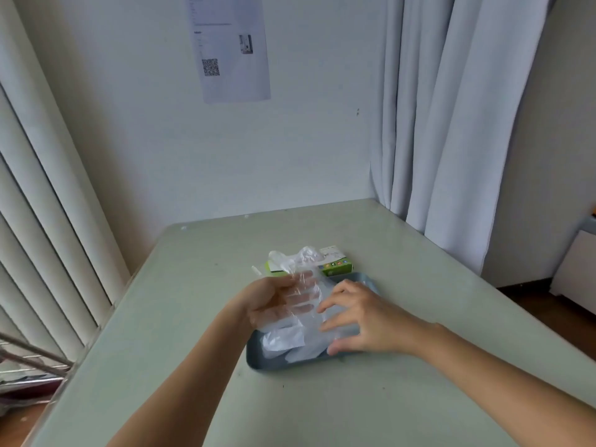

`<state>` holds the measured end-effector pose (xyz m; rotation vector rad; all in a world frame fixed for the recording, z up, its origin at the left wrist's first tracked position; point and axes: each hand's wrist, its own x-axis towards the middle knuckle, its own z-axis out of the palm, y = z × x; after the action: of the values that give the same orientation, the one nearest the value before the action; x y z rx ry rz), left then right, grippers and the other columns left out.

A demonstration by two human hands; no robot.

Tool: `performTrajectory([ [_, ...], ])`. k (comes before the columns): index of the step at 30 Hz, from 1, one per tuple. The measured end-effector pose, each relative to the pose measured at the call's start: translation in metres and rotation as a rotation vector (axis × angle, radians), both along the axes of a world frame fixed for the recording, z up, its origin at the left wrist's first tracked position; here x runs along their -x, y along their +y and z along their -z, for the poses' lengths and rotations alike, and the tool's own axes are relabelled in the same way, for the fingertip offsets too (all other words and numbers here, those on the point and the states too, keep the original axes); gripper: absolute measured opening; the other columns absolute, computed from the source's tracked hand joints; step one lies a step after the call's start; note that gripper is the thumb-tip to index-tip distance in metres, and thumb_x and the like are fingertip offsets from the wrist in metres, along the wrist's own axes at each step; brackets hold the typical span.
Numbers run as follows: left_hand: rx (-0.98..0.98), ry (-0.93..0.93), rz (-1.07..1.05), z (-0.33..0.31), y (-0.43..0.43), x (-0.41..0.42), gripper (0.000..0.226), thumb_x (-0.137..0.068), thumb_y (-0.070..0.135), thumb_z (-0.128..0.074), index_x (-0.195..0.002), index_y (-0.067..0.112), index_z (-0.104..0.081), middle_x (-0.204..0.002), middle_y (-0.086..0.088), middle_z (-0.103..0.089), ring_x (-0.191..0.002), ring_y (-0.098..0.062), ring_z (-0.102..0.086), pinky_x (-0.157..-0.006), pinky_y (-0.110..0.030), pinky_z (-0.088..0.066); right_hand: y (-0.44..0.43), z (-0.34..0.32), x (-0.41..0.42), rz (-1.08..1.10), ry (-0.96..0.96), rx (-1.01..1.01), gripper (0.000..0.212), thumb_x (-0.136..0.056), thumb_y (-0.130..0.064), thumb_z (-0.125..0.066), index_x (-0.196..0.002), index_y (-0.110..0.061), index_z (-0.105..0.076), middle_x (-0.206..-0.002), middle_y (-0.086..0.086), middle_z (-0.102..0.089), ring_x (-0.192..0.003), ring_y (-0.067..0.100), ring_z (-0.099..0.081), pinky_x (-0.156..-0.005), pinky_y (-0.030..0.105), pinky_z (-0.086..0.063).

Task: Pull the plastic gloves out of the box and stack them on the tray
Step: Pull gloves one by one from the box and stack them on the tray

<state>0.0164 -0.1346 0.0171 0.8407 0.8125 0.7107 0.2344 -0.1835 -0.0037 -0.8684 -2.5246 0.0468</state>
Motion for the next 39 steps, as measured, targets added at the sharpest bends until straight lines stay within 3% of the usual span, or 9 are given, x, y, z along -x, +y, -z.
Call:
performTrajectory([
  [3, -0.085, -0.02, 0.076, -0.01, -0.002, 0.001, 0.034, -0.095, 0.01, -0.039, -0.122, 0.008, -0.06, -0.117, -0.009, -0.068, -0.1, -0.025, -0.066, -0.091, -0.041, -0.05, -0.002, -0.015, -0.007, 0.115, 0.491, 0.394, 0.029, -0.072, -0.051, -0.075, -0.092, -0.029, -0.073, -0.113, -0.018, -0.06, -0.113, -0.004, -0.048, -0.099, 0.011, -0.03],
  [5, -0.131, -0.051, 0.121, -0.019, -0.003, 0.005, 0.037, -0.088, 0.007, -0.043, -0.119, 0.007, -0.063, -0.124, -0.012, -0.064, -0.104, -0.027, -0.066, -0.091, -0.043, -0.052, 0.012, -0.018, -0.018, 0.182, 0.732, 0.639, 0.051, -0.068, -0.048, -0.08, -0.115, -0.035, -0.063, -0.125, -0.017, -0.056, -0.12, -0.004, -0.049, -0.107, 0.019, -0.032],
  [10, -0.168, -0.181, 0.15, -0.034, 0.0, 0.015, 0.032, -0.082, 0.003, -0.056, -0.109, 0.005, -0.072, -0.119, -0.014, -0.067, -0.102, -0.028, -0.067, -0.081, -0.043, -0.056, 0.036, -0.001, -0.037, 0.041, 0.887, 1.325, 0.092, -0.062, -0.037, -0.088, -0.141, -0.017, -0.045, -0.141, 0.008, -0.051, -0.13, 0.022, -0.049, -0.114, 0.042, -0.03],
  [13, -0.18, -0.243, 0.127, -0.035, 0.006, 0.023, 0.047, -0.069, 0.005, -0.076, -0.115, 0.005, -0.069, -0.124, -0.014, -0.064, -0.108, -0.03, -0.065, -0.083, -0.045, -0.055, 0.034, -0.001, -0.033, 0.097, 0.955, 1.413, 0.05, -0.065, -0.023, -0.085, -0.107, -0.002, -0.069, -0.106, 0.013, -0.07, -0.095, 0.021, -0.068, -0.085, 0.03, -0.055],
  [17, -0.125, -0.18, -0.019, -0.016, 0.017, 0.026, 0.041, -0.089, 0.003, -0.043, -0.127, 0.006, -0.057, -0.127, -0.012, -0.062, -0.107, -0.031, -0.065, -0.081, -0.042, -0.057, 0.044, -0.013, -0.026, 0.361, 1.088, 1.226, 0.008, -0.088, -0.006, -0.062, -0.084, -0.001, -0.066, -0.073, 0.01, -0.07, -0.059, 0.011, -0.068, -0.054, 0.018, -0.053],
  [22, -0.183, 0.162, -0.129, 0.013, 0.018, 0.021, 0.03, -0.1, -0.002, -0.033, -0.117, 0.009, -0.056, -0.112, -0.013, -0.068, -0.096, -0.03, -0.065, -0.078, -0.03, -0.057, 0.065, -0.01, -0.019, 0.601, 0.735, 0.991, 0.015, -0.091, -0.005, -0.061, -0.076, -0.006, -0.06, -0.069, 0.012, -0.064, -0.043, 0.007, -0.06, -0.042, 0.016, -0.044],
  [28, -0.249, 0.539, -0.187, 0.034, 0.018, 0.019, 0.023, -0.086, -0.005, -0.061, -0.107, -0.014, -0.061, -0.073, -0.011, -0.064, -0.057, -0.018, -0.061, -0.059, -0.027, -0.056, 0.088, 0.007, -0.012, 0.734, 0.344, 0.964, 0.022, -0.095, -0.005, -0.053, -0.074, -0.007, -0.054, -0.068, 0.012, -0.064, -0.047, 0.013, -0.061, -0.047, 0.022, -0.046],
  [33, -0.679, 1.195, -0.413, 0.028, 0.014, 0.021, 0.056, -0.086, 0.006, -0.061, -0.139, 0.006, -0.043, -0.135, -0.013, -0.051, -0.119, -0.028, -0.053, -0.099, -0.029, -0.039, 0.099, 0.005, -0.005, 0.792, 0.144, 1.02, 0.021, -0.1, -0.009, -0.042, -0.083, -0.004, -0.053, -0.086, 0.016, -0.066, -0.063, 0.02, -0.061, -0.056, 0.023, -0.045],
  [39, -1.196, 1.198, -0.141, 0.029, 0.0, -0.014, 0.052, -0.098, 0.015, -0.045, -0.148, 0.015, -0.031, -0.156, 0.001, -0.025, -0.144, -0.014, -0.022, -0.111, -0.017, -0.014, 0.103, -0.002, -0.006, 0.768, 0.098, 1.028, 0.018, -0.097, -0.002, -0.045, -0.084, -0.004, -0.057, -0.076, 0.009, -0.06, -0.058, 0.015, -0.06, -0.056, 0.025, -0.052],
])
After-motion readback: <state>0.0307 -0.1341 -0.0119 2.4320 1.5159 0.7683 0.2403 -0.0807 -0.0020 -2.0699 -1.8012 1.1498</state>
